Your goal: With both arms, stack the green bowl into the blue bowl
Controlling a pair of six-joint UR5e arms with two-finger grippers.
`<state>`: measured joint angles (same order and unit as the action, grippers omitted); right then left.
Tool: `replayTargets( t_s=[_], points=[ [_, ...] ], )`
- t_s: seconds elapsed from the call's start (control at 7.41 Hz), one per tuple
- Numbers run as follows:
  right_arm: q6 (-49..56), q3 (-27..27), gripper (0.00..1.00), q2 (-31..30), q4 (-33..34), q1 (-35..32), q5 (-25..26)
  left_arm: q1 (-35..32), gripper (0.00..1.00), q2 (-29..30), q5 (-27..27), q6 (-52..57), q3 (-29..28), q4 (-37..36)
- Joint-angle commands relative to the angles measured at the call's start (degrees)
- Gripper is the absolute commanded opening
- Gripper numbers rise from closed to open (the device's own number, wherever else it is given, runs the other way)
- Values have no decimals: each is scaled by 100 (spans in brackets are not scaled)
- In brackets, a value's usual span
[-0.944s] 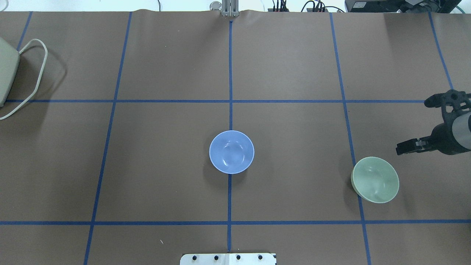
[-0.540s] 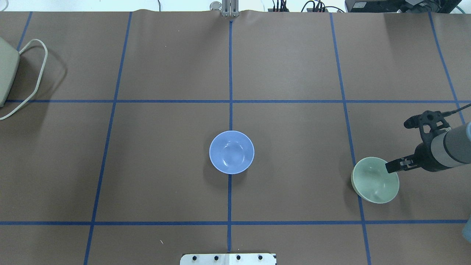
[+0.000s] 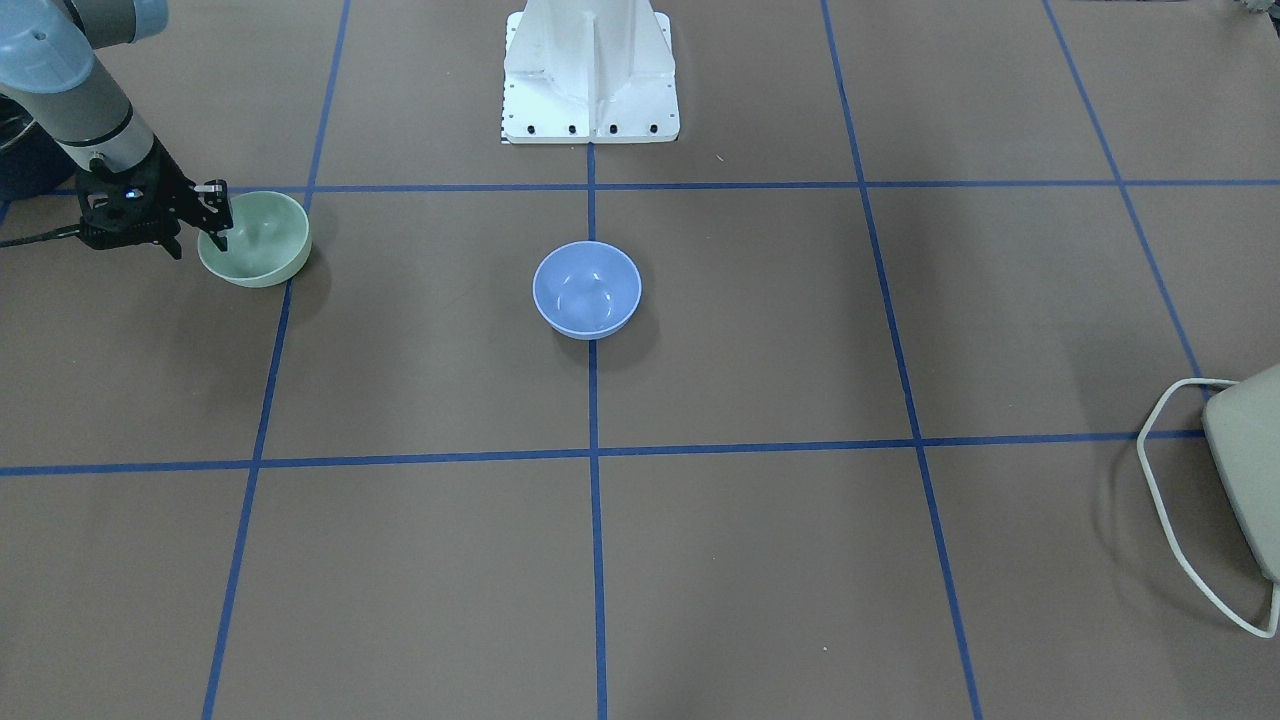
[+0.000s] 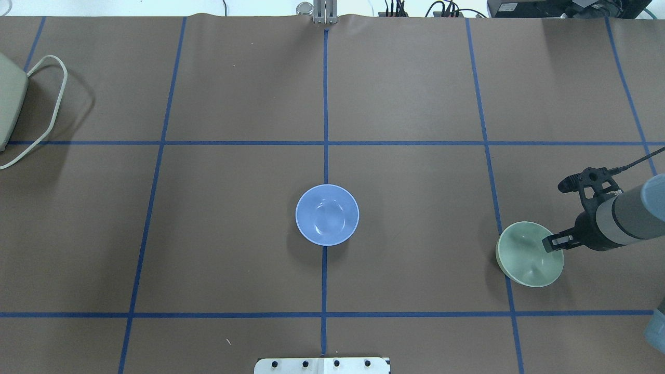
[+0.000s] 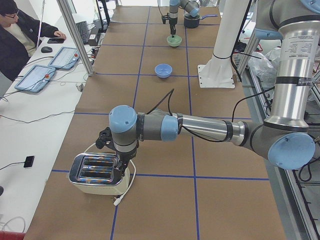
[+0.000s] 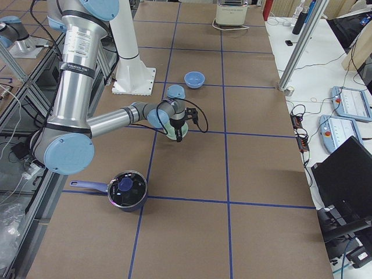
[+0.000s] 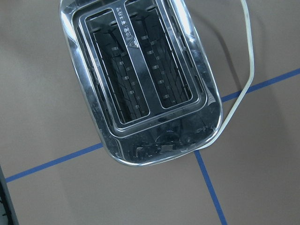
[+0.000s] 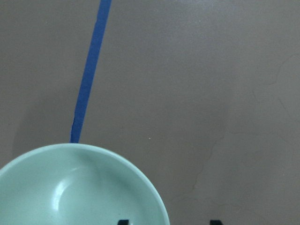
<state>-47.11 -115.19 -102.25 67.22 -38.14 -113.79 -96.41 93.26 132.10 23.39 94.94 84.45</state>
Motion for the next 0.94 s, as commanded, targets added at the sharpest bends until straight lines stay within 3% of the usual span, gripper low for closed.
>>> replayTargets(
  t_s=[0.0,0.13,0.54,0.81],
  points=[
    [0,31,7,-6,-24,61,-3,0,98,-10,0,-9,7,1],
    [0,40,0,-6,-24,70,-2,0,98,-10,0,-27,7,1],
    [35,-169,0,12,-68,9,-133,0,98,-88,9,-27,15,1],
    [-8,-337,0,369,-60,-472,-677,-9,98,-124,9,-27,24,2]
  ],
)
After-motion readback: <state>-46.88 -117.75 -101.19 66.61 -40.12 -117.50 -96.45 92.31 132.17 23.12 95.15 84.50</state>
